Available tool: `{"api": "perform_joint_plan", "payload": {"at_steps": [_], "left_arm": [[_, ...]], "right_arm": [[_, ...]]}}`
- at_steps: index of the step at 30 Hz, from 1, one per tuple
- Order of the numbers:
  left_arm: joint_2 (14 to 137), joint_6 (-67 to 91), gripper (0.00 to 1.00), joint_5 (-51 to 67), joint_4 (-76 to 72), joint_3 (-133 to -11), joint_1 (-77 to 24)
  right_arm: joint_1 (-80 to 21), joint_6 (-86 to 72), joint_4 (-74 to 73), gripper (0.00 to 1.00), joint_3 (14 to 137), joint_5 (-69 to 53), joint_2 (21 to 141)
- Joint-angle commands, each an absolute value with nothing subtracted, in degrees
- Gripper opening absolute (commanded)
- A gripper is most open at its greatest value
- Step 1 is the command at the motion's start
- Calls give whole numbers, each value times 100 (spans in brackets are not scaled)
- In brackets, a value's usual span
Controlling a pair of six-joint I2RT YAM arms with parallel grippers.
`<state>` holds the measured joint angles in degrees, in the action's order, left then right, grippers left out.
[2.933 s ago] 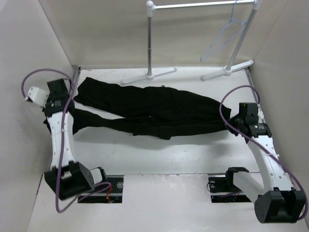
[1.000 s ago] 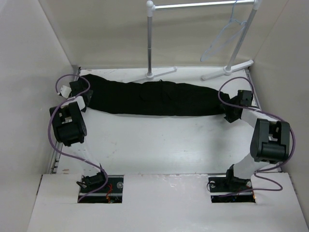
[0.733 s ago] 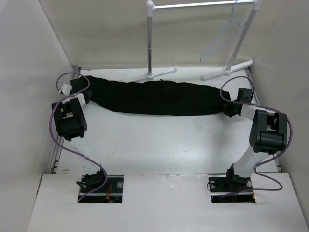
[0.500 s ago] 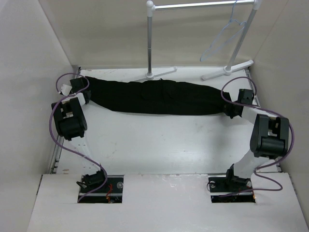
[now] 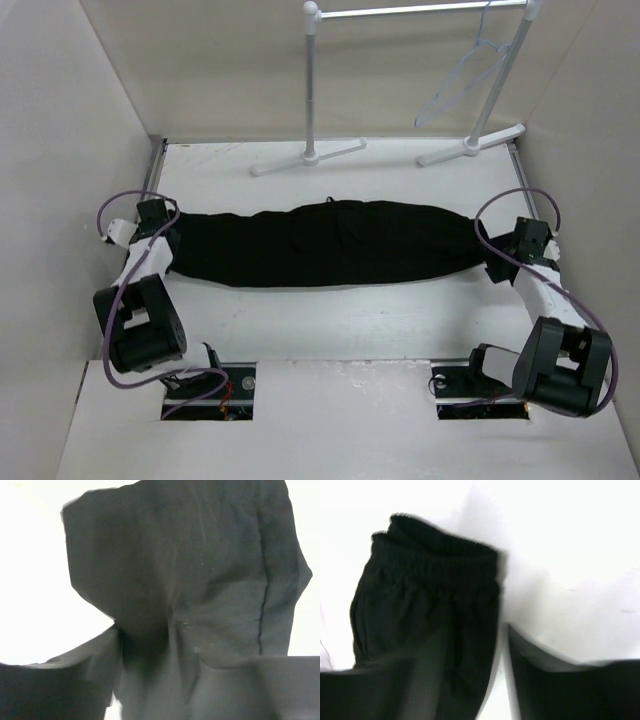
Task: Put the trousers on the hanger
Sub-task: Fold the trousers at the center of the board.
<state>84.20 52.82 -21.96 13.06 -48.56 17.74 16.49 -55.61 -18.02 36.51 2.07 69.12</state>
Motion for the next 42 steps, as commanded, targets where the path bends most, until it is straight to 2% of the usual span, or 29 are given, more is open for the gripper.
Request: {"api": "perform_joint_plan", "payload": {"at_steps": [1, 3, 5, 9, 12, 15, 18, 19, 21, 23, 25, 33, 38, 42], "left_arm": [[7911, 5133, 54, -2602, 1749, -4518, 1868], [7630, 5063, 71, -2575, 1740, -4447, 1868], [7419, 5036, 78, -2575, 1836, -4543, 1772], [7111, 5027, 81, -2628, 2021, -4895, 1263], [6988, 4984, 80, -2610, 1978, -4983, 832], [6908, 4939, 80, -2610, 1907, -4975, 410], [6803, 4905, 79, -2584, 1776, -4948, 137], [6777, 4878, 78, -2593, 1767, -4966, 102], [6759, 4843, 78, -2584, 1749, -5044, 40], [6750, 4746, 78, -2584, 1740, -5141, -4], [6715, 4685, 78, -2584, 1740, -5220, -92], [6855, 4728, 77, -2733, 1924, -5633, -1224], [6900, 4842, 77, -3023, 2320, -6116, -2103], [6926, 4948, 78, -3216, 2496, -6494, -2877]], "right_arm": [[1798, -5265, -1925, 68, 3472, 369, 6601], [1771, -5256, -1864, 83, 3445, 404, 6557], [1771, -5247, -1724, 86, 3480, 413, 6679], [1842, -5291, -1302, 88, 3673, 203, 7275], [1815, -5448, -722, 85, 3805, -44, 7742], [1815, -5870, -677, 78, 3937, -61, 8252], [1815, -6099, -545, 65, 4113, -52, 8700], [1815, -6169, -484, 59, 4139, -53, 8823], [1789, -6397, -256, 36, 4157, -96, 9139], [1780, -6442, -185, 19, 4175, -158, 9193], [1727, -6434, -255, 9, 4166, -27, 8809], [1806, -5670, -1722, 7, 5175, 1248, 6594], [1999, -5266, -2170, 8, 5931, 1152, 5916], [1781, -4914, -2399, 8, 6599, 1134, 5722]]}}
